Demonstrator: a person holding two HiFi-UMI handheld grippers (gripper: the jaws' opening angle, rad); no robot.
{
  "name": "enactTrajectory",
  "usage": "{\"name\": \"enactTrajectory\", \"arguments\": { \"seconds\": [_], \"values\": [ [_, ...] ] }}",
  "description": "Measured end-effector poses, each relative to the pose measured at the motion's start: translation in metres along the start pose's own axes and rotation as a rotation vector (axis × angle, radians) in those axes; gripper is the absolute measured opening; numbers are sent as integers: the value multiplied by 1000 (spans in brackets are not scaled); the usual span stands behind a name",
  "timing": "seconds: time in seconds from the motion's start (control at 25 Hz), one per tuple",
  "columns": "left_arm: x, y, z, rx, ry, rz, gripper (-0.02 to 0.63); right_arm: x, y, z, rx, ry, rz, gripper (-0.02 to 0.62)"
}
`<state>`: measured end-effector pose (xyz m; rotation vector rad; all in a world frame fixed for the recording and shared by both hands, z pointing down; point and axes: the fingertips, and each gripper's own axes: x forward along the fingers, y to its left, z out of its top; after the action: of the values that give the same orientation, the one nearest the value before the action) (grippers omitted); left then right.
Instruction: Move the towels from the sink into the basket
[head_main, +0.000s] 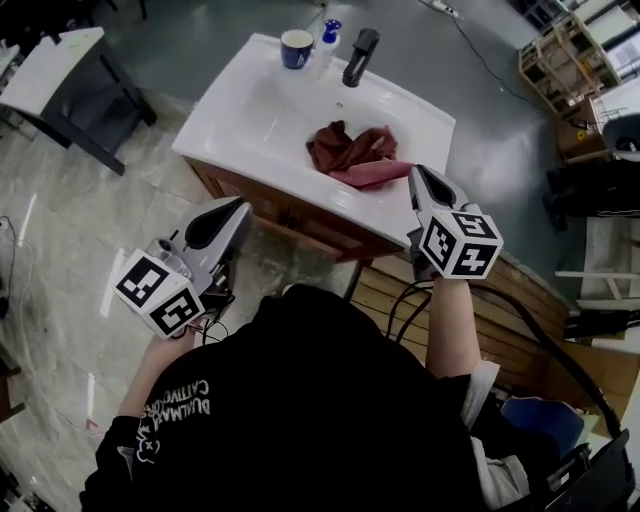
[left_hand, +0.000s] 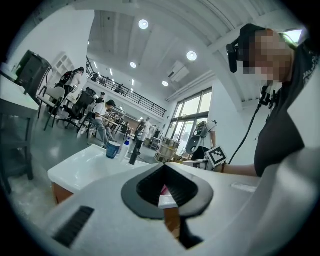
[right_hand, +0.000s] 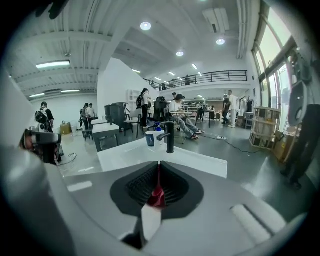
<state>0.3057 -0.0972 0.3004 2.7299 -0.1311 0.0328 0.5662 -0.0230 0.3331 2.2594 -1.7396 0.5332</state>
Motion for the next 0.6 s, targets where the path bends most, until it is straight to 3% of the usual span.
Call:
{"name": "enactTrajectory", "arguments": {
  "seconds": [0.32, 0.6],
  "values": [
    [-82, -7, 5, -17, -51, 46, 0, -41, 58, 23, 185, -114, 43, 19],
    [-136, -17, 12, -2, -93, 67, 0, -78, 116, 57, 154, -228, 109, 19]
  ]
}}
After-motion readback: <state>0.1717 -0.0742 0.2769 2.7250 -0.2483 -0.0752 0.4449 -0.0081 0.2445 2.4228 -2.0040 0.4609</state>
